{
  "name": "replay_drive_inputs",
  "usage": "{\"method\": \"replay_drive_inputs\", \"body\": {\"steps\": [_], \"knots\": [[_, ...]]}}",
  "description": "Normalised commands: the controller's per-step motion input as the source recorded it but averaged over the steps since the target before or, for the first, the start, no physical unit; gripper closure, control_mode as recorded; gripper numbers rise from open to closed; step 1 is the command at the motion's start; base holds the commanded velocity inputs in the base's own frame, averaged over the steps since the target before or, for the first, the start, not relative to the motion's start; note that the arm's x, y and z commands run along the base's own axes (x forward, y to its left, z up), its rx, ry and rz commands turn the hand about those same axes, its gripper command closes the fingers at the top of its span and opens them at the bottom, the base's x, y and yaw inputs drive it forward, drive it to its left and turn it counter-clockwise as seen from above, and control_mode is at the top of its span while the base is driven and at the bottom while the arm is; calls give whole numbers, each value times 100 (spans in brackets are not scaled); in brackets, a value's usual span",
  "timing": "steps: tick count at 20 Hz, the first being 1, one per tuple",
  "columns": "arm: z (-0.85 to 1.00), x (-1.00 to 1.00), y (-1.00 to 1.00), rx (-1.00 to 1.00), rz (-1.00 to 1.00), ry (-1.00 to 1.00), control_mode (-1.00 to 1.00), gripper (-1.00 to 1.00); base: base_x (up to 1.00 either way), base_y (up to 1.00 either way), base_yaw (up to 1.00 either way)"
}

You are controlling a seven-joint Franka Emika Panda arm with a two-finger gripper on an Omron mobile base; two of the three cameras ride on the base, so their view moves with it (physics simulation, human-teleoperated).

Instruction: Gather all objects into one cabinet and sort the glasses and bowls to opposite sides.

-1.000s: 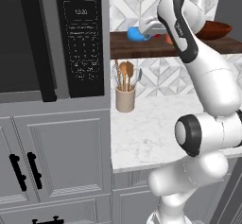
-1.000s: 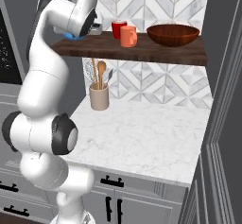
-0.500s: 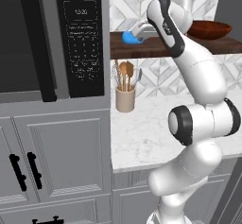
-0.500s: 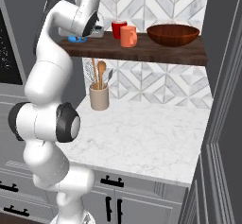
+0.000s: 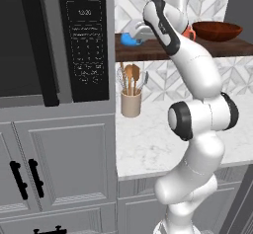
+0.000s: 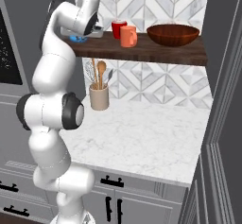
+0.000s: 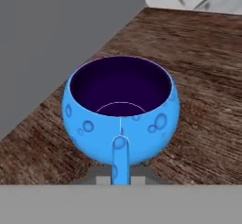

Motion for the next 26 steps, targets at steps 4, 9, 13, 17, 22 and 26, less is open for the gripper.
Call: {"method": "replay_drive_inputs", "body": {"steps": [4, 9, 13, 17, 22, 26], "knots": [[-13, 42, 13, 0, 0, 4, -100, 100, 0, 0, 0], [-19, 37, 8, 0, 0, 7, -100, 100, 0, 0, 0], [-8, 27, 1, 0, 0, 6, -100, 100, 0, 0, 0], [-1, 14, 0, 0, 0, 3, -100, -100, 0, 0, 0], [0, 2, 0, 0, 0, 0, -100, -100, 0, 0, 0], [0, 0, 0, -1, 0, 0, -100, -100, 0, 0, 0]]}}
